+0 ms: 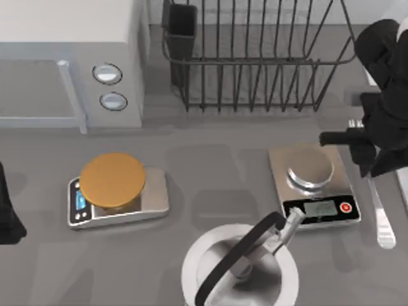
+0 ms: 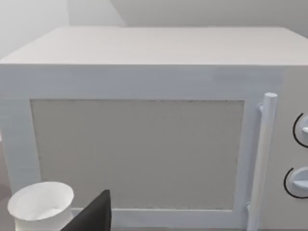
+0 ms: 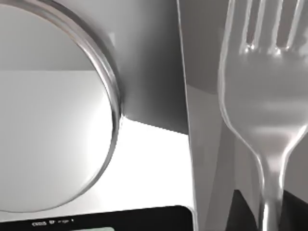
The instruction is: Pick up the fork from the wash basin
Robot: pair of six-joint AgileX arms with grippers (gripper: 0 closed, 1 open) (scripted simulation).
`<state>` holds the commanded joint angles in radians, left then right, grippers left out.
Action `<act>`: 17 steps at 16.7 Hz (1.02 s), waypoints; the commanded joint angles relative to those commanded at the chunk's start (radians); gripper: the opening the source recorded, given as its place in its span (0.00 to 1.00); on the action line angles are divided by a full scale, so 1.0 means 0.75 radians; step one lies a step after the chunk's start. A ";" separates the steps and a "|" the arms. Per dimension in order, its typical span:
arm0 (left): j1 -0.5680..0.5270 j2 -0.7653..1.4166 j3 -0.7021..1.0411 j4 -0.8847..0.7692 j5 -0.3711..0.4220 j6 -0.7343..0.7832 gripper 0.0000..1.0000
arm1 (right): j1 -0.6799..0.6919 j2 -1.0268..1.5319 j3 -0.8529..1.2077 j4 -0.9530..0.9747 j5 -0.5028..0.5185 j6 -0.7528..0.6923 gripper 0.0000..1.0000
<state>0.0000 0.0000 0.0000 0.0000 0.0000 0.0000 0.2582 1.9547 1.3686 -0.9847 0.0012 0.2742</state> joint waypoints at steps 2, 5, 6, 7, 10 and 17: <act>0.000 0.000 0.000 0.000 0.000 0.000 1.00 | 0.000 0.000 0.000 0.000 0.000 0.000 0.30; 0.000 0.000 0.000 0.000 0.000 0.000 1.00 | 0.000 0.000 0.000 0.000 0.000 0.000 0.53; 0.000 0.000 0.000 0.000 0.000 0.000 1.00 | 0.000 0.000 0.000 0.000 0.000 0.000 0.60; 0.000 0.000 0.000 0.000 0.000 0.000 1.00 | 0.000 0.000 0.000 0.000 0.000 0.000 0.68; 0.000 0.000 0.000 0.000 0.000 0.000 1.00 | 0.000 0.000 0.000 0.000 0.000 0.000 0.90; 0.000 0.000 0.000 0.000 0.000 0.000 1.00 | 0.000 0.000 0.000 0.000 0.000 0.000 1.00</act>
